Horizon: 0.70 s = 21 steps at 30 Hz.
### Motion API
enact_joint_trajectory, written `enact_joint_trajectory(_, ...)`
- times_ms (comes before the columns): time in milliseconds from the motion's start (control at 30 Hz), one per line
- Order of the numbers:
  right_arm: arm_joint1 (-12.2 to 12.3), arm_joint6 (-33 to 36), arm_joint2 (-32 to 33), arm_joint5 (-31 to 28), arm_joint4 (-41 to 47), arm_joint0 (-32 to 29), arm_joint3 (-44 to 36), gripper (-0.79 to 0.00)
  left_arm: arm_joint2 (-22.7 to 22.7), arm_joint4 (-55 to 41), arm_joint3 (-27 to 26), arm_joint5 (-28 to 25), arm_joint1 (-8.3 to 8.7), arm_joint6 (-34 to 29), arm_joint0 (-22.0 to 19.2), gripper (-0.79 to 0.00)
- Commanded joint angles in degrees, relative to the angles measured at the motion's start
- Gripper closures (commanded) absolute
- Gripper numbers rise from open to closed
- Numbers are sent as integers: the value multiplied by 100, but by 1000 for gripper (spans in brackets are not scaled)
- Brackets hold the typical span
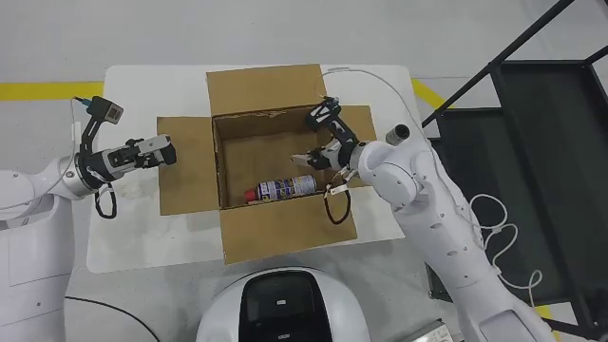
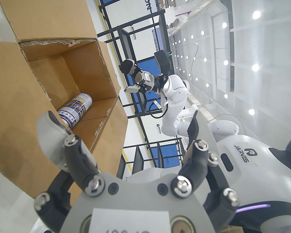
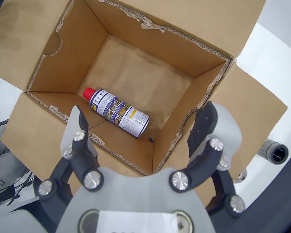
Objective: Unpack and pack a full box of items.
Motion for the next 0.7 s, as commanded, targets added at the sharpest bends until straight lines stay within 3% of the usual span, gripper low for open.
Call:
enact_joint_trajectory(0,3,-125,-100,-716,128,230,205,-785,0,0,0,0,0,0,0,-785)
enact_joint_trajectory(200,-19,308,-684,-2822,575,1340,1362,-785,0,0,0,0,0,0,0,-785)
enact_joint_trajectory(267,-49,501,-928,-3171,687,1710,1806,-785,0,0,0,0,0,0,0,-785)
enact_joint_trajectory(567,-128,-53,-2422,-3725,1087,2955,3476,-785,0,0,0,0,0,0,0,-785)
enact_joint_trajectory(667,-129,-95,-2461,-3767,1093,2981,3512,-785,-4,6,-15,0,1,44,4,-785)
